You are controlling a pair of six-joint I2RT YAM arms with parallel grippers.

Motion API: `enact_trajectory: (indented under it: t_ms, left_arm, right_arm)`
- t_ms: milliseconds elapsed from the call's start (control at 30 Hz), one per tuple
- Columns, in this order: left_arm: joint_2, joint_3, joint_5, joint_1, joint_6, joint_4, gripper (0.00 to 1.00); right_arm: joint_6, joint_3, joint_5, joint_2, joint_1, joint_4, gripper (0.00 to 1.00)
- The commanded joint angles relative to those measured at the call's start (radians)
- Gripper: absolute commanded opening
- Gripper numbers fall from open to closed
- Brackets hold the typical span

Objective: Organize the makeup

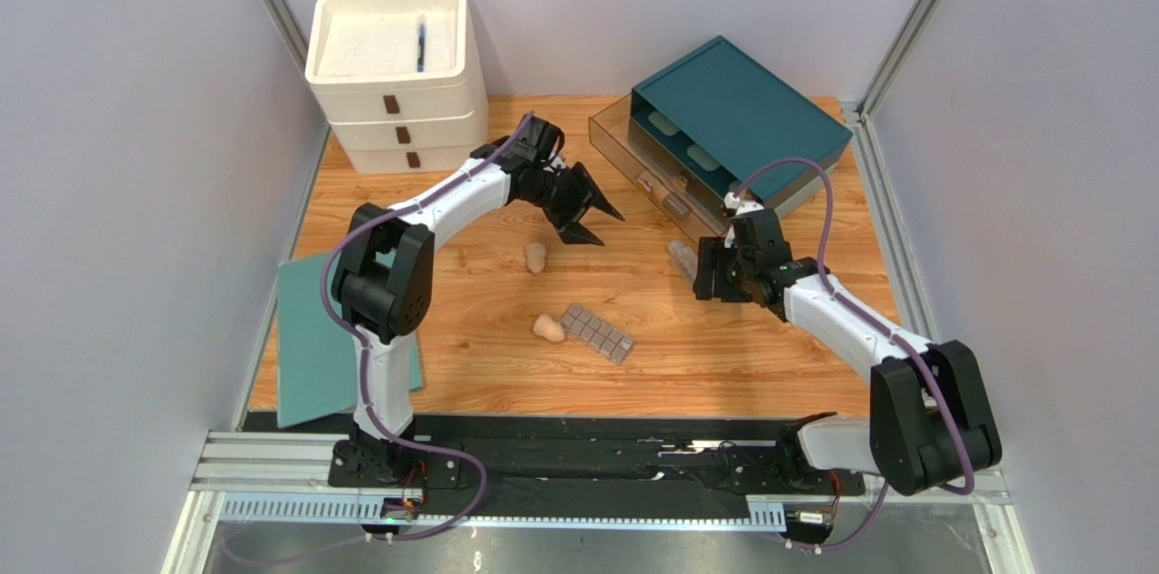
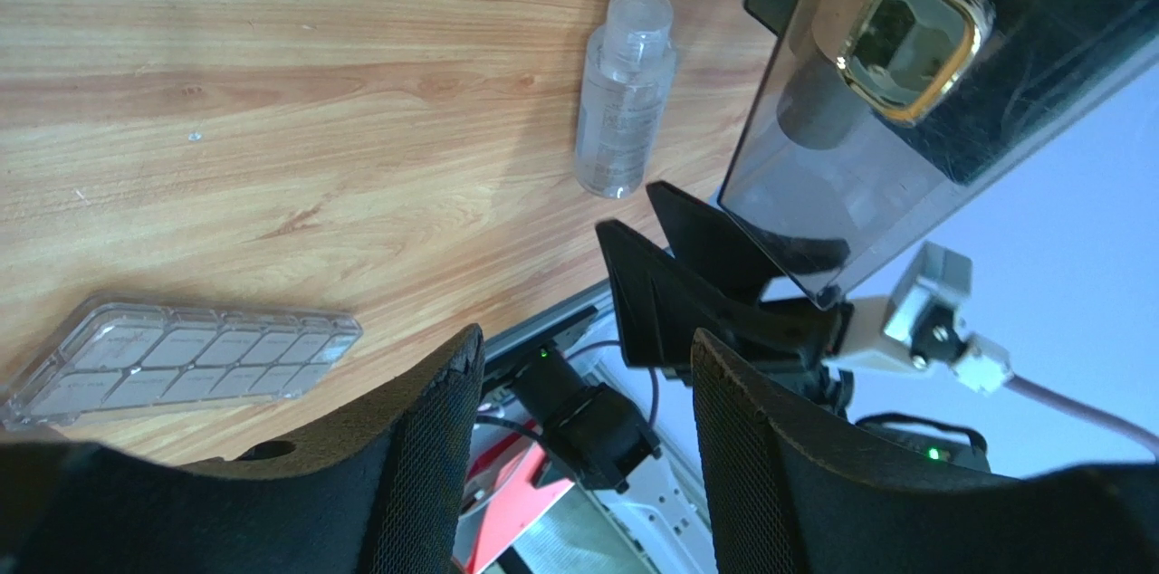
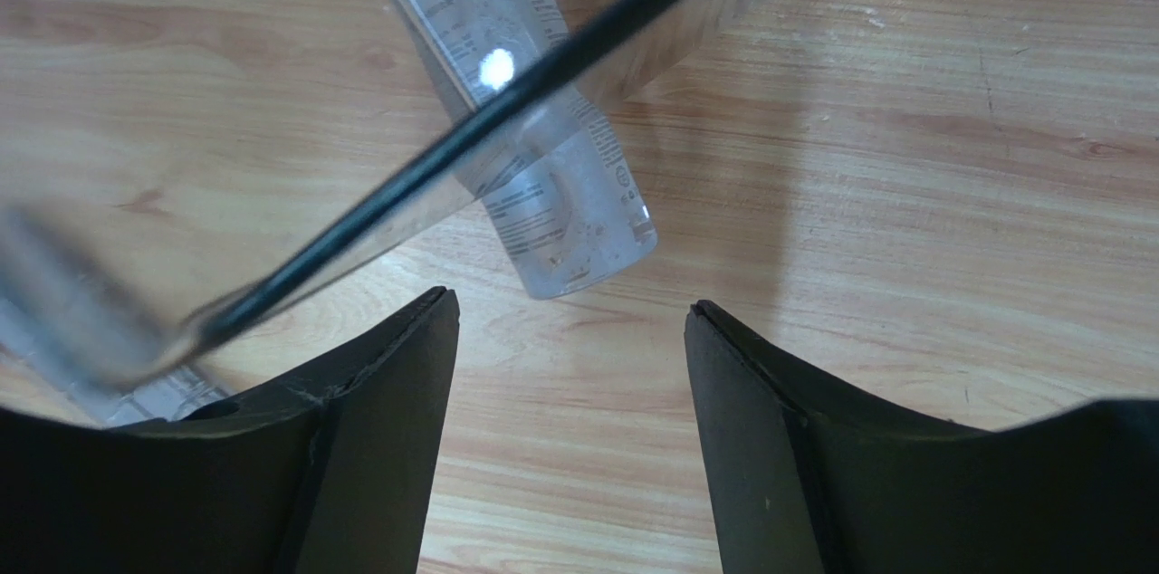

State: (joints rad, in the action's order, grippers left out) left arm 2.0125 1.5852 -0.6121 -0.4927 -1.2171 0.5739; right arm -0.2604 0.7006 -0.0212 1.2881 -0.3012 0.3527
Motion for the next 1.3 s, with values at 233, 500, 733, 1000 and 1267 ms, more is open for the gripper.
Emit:
enact_trajectory:
  t_ms: [233, 500, 733, 1000, 1267]
  left_arm:
    - [-0.070, -0.042, -0.037, -0.009, 0.004, -0.003, 0.63]
    - [-0.064, -0.034, -0.052, -0.003, 0.005, -0.014, 0.63]
    - [-0.063, -0.030, -0.060, 0.003, 0.010, -0.017, 0.62]
    - [-0.061, -0.016, -0.061, 0.009, 0.011, -0.019, 0.62]
    - [-0.055, 0.010, -0.055, 0.008, 0.051, -0.012, 0.66]
  right_arm:
    - [0.018, 0.062, 0.055, 0.119, -0.019, -0.136, 0.66]
    - [0.001, 0.135, 0.000, 0.227, -0.036, -0.078, 0.61]
    - [-0.013, 0.178, 0.017, 0.303, -0.041, 0.000, 0.58]
    - [-0.011, 0.211, 0.004, 0.326, -0.042, 0.069, 0.56]
    - [0.007, 0.269, 0.015, 0.143, -0.042, 0.160, 0.62]
